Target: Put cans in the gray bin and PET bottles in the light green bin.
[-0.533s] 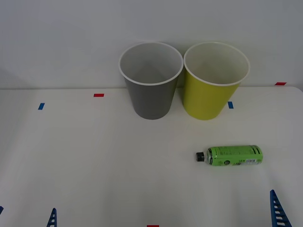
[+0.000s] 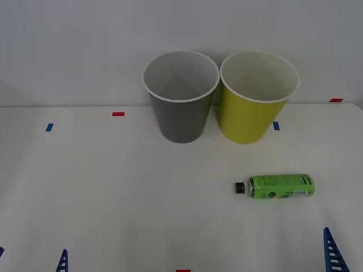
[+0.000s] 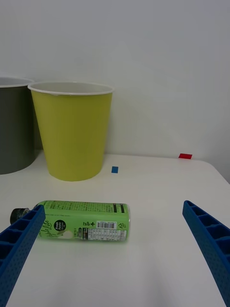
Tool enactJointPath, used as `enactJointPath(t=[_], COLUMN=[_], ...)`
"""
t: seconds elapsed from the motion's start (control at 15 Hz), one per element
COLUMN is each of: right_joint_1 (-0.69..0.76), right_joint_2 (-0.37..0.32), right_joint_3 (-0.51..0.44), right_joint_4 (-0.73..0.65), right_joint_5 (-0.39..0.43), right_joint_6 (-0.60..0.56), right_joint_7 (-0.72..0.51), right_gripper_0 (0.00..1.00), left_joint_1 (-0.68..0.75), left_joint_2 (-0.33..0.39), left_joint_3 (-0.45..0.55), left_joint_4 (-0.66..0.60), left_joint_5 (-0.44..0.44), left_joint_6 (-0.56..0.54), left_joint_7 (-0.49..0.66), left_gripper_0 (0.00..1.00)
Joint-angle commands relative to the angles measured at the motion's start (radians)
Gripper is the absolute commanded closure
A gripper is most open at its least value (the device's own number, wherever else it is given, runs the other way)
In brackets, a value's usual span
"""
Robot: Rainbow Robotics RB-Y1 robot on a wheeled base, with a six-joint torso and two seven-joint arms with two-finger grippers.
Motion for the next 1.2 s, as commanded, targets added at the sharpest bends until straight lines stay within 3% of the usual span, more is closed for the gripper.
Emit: enactJointPath(t=[0.07,1.2], right_joint_1=[0.0,0.0], right_joint_2=[0.0,0.0], right_joint_3=[0.0,0.0], right_joint_4=[0.0,0.0], right_joint_5=[0.0,0.0], right_joint_6=[0.0,0.0], right_joint_7=[0.0,0.0], right_gripper_0=[0.0,0.0], left_joint_1=[0.0,0.0], left_joint_2=[0.0,0.0], left_joint_3=[0.0,0.0], left_joint_4=[0.0,0.0], left_joint_5=[0.0,0.0], left_joint_6=[0.0,0.0], left_joint_7=[0.0,0.0], left_gripper_0=[0.0,0.0])
